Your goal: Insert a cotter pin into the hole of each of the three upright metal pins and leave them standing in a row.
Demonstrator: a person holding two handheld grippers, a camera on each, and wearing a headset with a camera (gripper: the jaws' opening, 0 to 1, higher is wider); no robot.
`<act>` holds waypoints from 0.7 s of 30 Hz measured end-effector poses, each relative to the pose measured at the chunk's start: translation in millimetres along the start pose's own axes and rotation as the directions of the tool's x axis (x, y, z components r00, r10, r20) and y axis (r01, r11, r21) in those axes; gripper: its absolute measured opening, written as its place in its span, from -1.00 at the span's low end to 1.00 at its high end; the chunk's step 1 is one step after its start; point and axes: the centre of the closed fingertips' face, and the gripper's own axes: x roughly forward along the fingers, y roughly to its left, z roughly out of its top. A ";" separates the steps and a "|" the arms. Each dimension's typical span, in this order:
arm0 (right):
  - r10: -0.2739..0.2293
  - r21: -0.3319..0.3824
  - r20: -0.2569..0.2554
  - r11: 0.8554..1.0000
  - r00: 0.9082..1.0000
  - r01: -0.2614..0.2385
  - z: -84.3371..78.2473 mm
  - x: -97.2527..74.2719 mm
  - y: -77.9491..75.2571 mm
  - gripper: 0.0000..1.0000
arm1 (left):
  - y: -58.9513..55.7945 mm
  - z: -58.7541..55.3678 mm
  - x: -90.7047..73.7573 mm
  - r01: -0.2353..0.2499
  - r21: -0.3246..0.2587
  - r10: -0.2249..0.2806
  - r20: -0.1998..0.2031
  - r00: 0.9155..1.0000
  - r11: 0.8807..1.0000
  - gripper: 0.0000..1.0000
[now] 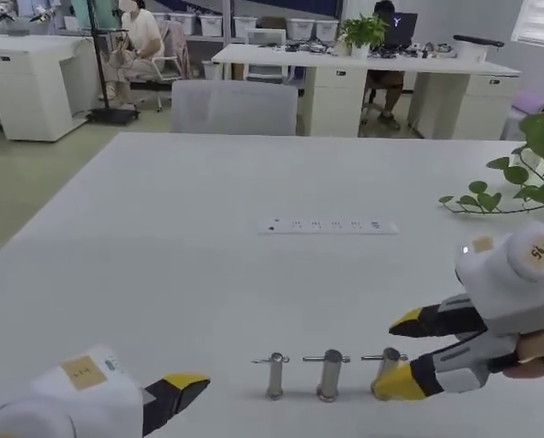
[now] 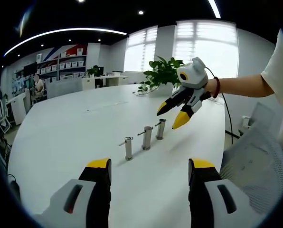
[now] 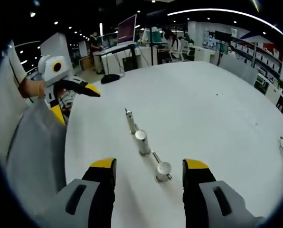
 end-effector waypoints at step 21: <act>-0.180 0.229 0.139 0.962 0.974 0.145 -9.7 -50.3 45.0 0.54 | 10.9 9.3 -34.8 -0.086 -0.028 0.086 0.025 0.996 0.996 0.69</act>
